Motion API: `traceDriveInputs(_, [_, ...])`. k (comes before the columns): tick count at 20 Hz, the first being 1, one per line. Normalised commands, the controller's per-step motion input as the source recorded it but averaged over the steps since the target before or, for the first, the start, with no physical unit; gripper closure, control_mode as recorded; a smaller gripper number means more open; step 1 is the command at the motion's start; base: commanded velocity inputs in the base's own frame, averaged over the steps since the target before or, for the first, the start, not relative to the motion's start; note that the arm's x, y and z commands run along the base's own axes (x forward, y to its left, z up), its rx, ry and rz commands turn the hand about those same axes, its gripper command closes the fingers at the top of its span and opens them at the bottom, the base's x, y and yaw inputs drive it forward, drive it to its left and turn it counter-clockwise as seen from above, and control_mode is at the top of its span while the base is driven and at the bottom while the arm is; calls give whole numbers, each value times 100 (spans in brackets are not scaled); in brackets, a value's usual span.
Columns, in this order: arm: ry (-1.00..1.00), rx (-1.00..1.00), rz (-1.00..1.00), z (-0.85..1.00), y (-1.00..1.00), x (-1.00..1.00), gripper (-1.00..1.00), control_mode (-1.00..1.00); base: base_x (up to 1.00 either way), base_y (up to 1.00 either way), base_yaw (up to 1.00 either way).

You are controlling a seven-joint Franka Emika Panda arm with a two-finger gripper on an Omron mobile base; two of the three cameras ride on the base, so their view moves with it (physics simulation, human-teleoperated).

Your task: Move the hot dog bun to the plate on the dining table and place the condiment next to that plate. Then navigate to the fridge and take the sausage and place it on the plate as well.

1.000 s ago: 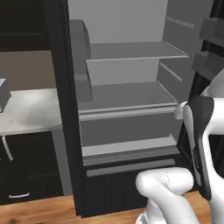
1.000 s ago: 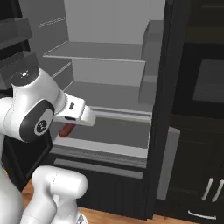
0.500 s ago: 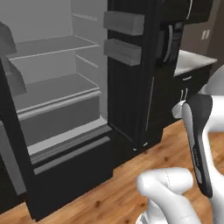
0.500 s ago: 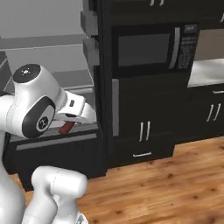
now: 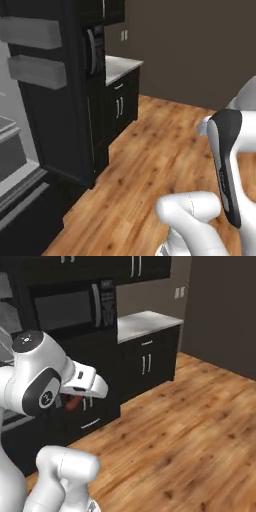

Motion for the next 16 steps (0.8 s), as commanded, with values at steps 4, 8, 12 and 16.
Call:
traceDriveInputs(4, [0,0,0,0,0,0,100,100,100,-33,-53])
traceDriveInputs(8, [0,0,0,0,0,0,100,100,100,-8,-41])
traceDriveInputs(12, [0,0,0,0,0,0,100,100,100,9,-38])
traceDriveInputs(16, [0,0,0,0,0,0,100,100,100,13,-38])
